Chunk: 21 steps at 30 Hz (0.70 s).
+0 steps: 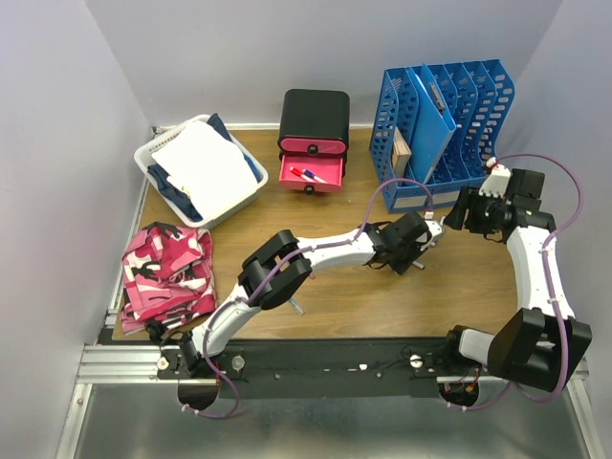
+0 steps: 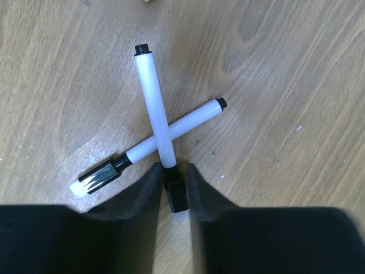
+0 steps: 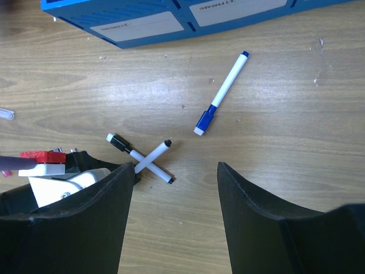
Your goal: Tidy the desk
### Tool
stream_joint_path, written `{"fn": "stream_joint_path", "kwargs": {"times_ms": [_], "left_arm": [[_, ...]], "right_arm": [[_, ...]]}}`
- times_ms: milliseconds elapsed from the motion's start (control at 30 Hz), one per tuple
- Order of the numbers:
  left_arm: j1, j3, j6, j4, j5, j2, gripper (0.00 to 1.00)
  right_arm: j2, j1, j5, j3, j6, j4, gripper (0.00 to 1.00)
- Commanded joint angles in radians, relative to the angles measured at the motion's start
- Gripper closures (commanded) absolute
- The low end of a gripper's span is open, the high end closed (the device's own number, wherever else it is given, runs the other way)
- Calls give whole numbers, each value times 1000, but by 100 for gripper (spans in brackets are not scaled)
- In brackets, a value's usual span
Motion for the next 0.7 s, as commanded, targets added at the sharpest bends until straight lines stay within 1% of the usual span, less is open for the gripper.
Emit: {"fn": "stream_joint_path", "kwargs": {"times_ms": [0, 33, 100, 133, 200, 333, 467, 533, 567, 633, 667], "left_arm": [[-18, 26, -30, -48, -52, 28, 77], [-18, 19, -27, -48, -55, 23, 86], [-18, 2, -16, -33, -62, -1, 93], [-18, -28, -13, -22, -64, -13, 100], [-16, -70, -4, 22, -70, -70, 100], [-7, -229, 15, 108, -70, -200, 100], [30, -374, 41, 161, -70, -370, 100], [69, -453, 42, 171, -93, -429, 100], [85, -481, 45, 176, -101, -487, 100], [143, -550, 85, 187, -107, -546, 100], [166, -567, 114, 185, -96, -594, 100]], "right_arm": [[5, -11, 29, -30, 18, 19, 33], [7, -11, 35, -35, 24, 30, 32], [13, -11, 50, -42, 41, 33, 33], [24, -11, 50, -46, 44, 34, 33], [35, -11, 59, -49, 61, 37, 33], [65, -11, 56, -55, 84, 53, 33], [97, -11, 35, -52, 84, 59, 33], [110, -11, 30, -47, 83, 59, 33], [113, -11, 17, -46, 78, 59, 33], [122, -11, -8, -46, 58, 54, 33], [124, -11, -61, -39, 12, 47, 32]]}}
